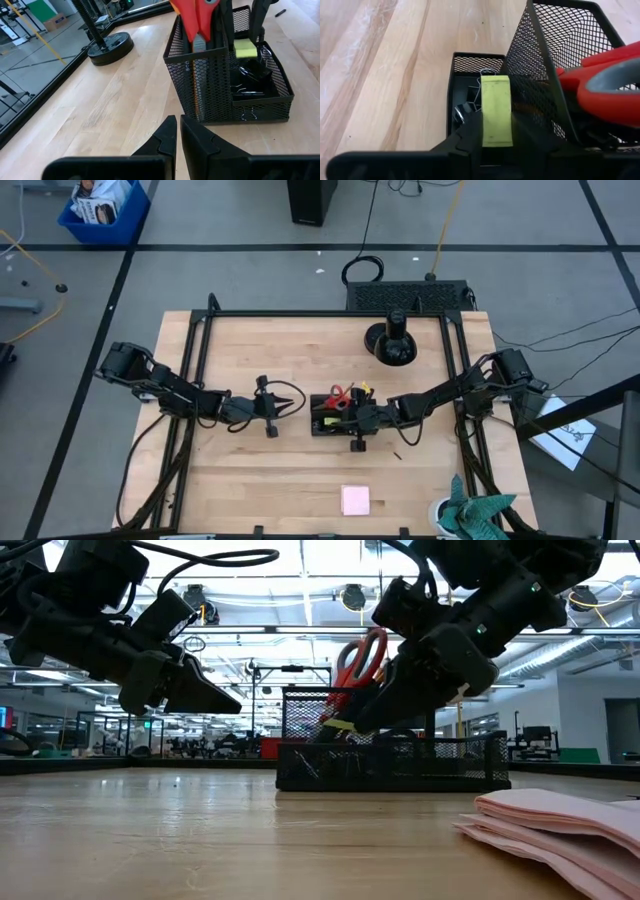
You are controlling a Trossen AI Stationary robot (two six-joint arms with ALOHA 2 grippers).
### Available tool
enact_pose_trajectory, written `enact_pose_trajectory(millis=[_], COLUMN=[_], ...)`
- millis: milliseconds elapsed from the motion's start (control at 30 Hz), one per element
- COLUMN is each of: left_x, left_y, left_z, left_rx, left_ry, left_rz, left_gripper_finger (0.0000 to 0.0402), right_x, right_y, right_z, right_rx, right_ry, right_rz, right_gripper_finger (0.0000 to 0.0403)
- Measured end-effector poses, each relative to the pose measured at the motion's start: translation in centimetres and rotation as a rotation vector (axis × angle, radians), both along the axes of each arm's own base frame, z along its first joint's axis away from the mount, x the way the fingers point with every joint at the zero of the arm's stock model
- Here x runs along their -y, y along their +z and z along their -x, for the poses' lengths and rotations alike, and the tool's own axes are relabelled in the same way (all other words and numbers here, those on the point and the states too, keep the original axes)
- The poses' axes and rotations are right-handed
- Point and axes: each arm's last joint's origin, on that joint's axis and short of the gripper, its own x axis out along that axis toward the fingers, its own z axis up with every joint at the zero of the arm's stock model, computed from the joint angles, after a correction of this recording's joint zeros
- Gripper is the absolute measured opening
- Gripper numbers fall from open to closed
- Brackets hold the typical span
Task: Pick and place office supplies into organizer
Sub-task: Put the yellow eraser into the black desk organizer, then put the pink sticky notes into the black desk organizer
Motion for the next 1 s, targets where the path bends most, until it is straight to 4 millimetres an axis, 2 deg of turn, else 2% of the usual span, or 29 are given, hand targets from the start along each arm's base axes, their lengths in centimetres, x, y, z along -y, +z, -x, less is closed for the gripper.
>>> enact_pose_trajectory(millis=[233,433,633,833,1000], left_x=[0.0,0.0,0.0,0.0,0.0], left_y=[0.0,0.0,0.0,0.0,0.0], left_z=[0.0,0.0,0.0,0.0,0.0], left_rx=[0.0,0.0,-0.002,-0.005,-0.003], left_ry=[0.0,0.0,-0.002,-0.01,-0.01], left_rz=[0.0,0.0,-0.006,-0.026,-0.024], left_gripper_finger=[0.0031,0.0031,0.0031,0.0031,0.0031], right_x=[0.0,-0.2,-1.4,-3.8,-7.2], right_y=[0.0,0.2,2.1,4.4,4.7], right_z=[0.0,0.0,0.3,1.4,2.9], right_rx=[0.001,0.02,0.11,0.185,0.187], right_ry=[-0.007,-0.001,0.051,0.134,0.264], right_rz=[-0.008,-0.014,-0.018,-0.04,-0.039], right_gripper_finger=[0.0122,0.0127,0.0128,0.0128,0.0128])
